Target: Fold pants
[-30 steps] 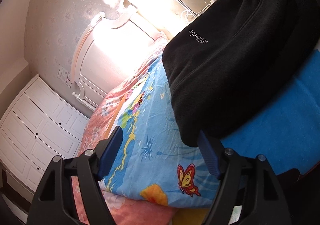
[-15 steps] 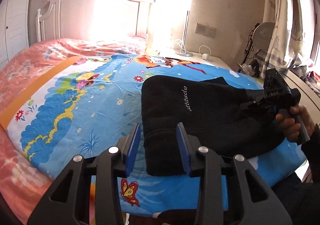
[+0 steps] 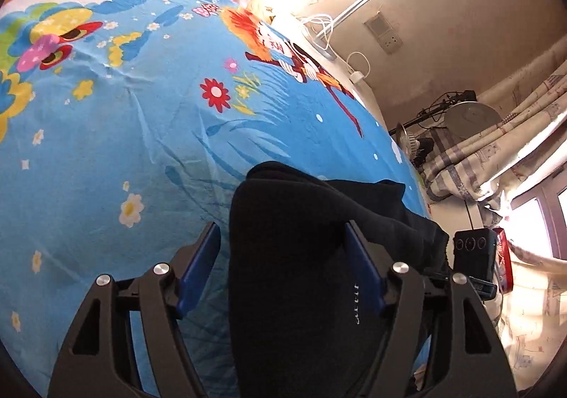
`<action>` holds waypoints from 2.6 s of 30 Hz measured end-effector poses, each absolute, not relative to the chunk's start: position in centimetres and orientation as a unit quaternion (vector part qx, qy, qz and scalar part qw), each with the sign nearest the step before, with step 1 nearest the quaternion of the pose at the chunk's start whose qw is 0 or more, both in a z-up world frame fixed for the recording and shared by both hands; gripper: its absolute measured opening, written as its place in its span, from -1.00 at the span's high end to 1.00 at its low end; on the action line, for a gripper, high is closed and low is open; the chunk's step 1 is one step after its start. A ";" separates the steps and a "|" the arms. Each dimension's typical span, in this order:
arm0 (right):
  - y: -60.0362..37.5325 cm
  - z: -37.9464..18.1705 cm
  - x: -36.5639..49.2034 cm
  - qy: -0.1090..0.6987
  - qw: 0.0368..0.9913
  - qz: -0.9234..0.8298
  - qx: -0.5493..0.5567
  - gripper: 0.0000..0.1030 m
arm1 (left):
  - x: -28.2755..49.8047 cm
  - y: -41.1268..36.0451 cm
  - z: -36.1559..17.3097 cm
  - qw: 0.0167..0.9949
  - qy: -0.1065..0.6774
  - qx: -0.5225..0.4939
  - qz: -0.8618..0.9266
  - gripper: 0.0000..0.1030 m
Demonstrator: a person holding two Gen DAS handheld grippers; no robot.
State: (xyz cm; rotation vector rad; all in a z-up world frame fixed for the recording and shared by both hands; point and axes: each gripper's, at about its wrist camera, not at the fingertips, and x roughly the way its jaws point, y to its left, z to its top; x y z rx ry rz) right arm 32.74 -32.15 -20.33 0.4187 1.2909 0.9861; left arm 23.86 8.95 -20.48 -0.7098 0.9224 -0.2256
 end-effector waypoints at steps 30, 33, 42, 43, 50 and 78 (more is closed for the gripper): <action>-30.4 -18.4 30.4 0.536 0.738 0.397 0.099 0.22 | 17.9 9.7 -15.8 0.882 0.328 -0.337 -0.035 0.30; -29.9 -18.0 29.9 0.533 0.744 0.393 0.092 0.14 | 14.1 5.2 -15.1 0.900 0.331 -0.280 -0.036 0.41; -27.3 -18.1 29.0 0.512 0.766 0.385 0.055 -0.09 | 9.1 -0.6 -17.8 0.918 0.372 -0.133 0.042 0.57; -27.1 -18.1 29.0 0.511 0.766 0.386 0.052 -0.11 | 8.9 -0.9 -17.0 0.921 0.364 -0.129 0.044 0.55; -25.8 -17.8 27.7 0.494 0.785 0.373 0.004 -0.32 | 8.4 -3.3 -13.4 0.931 0.328 -0.131 0.092 -0.55; -27.1 -13.3 22.2 0.349 0.915 0.187 -0.073 -0.67 | 10.8 -6.4 -18.3 0.920 0.370 -0.048 0.120 0.10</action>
